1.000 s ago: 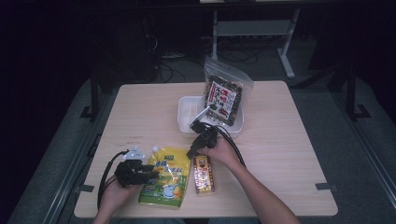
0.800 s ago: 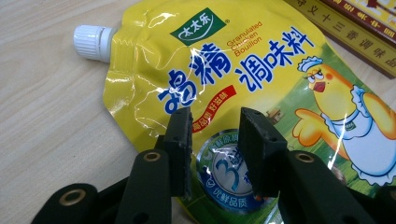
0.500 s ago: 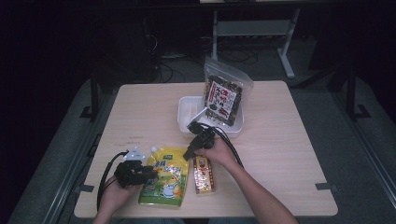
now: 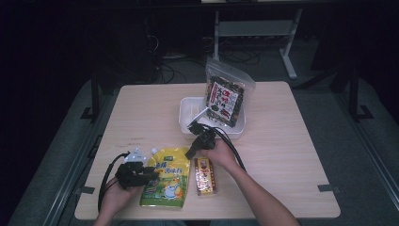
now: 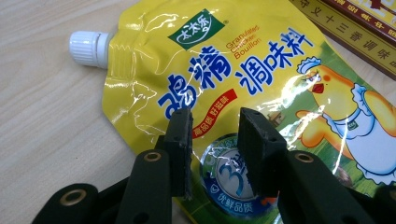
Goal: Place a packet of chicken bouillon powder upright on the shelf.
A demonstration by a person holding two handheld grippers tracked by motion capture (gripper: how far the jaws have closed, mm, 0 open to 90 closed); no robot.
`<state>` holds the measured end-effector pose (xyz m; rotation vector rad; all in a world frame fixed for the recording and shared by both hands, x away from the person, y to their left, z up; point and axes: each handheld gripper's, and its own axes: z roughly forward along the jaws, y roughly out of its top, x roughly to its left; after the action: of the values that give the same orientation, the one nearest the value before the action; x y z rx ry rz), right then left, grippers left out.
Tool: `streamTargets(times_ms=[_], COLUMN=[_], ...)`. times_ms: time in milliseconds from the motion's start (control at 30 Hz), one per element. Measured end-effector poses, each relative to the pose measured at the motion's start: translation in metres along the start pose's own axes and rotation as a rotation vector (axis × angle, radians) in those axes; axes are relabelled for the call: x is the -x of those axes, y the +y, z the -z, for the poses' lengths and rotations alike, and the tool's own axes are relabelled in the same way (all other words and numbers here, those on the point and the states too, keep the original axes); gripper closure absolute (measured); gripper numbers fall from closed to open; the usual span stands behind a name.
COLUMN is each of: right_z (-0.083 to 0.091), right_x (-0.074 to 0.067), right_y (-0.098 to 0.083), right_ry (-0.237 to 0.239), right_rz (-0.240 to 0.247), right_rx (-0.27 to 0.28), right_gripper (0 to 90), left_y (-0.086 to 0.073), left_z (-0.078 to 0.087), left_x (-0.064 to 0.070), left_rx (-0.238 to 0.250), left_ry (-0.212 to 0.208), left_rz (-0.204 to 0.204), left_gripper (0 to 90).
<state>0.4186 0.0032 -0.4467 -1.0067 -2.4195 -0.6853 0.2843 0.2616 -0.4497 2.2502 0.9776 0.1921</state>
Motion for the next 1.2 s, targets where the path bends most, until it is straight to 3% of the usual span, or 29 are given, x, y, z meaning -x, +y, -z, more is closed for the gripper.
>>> streamTargets(times_ms=[233, 400, 533, 667, 933, 1067, 1200], right_z=[0.006, 0.013, 0.018, 0.024, 0.037, 0.041, 0.045], right_x=[-0.008, -0.013, -0.015, -0.017, -0.027, -0.032, -0.034], right_y=[-0.002, -0.004, -0.007, -0.010, -0.015, -0.017, -0.019], right_ry=[-0.033, -0.031, -0.026, -0.025, -0.017, -0.012, -0.014], right_rz=[0.049, 0.071, 0.083, 0.103, 0.146, 0.163, 0.179], right_rx=[0.017, 0.045, 0.065, 0.093, 0.137, 0.155, 0.165], right_gripper=[89.8, 89.8, 89.8, 89.8, 89.8, 89.8, 89.8], left_y=[0.000, 0.000, -0.001, -0.005, -0.007, -0.007, -0.008], left_z=[0.007, 0.011, 0.014, 0.012, 0.008, 0.009, 0.012], left_x=[-0.003, -0.005, -0.010, -0.019, -0.025, -0.027, -0.029], left_rx=[0.042, 0.069, 0.083, 0.082, 0.090, 0.114, 0.142], left_ry=[-0.011, -0.015, 0.012, -0.007, -0.122, -0.188, -0.194], left_rz=[0.022, 0.033, 0.077, 0.141, 0.209, 0.225, 0.235], left_gripper=[59.6, 56.9, 38.8, 27.2, 27.1, 38.8, 46.3])
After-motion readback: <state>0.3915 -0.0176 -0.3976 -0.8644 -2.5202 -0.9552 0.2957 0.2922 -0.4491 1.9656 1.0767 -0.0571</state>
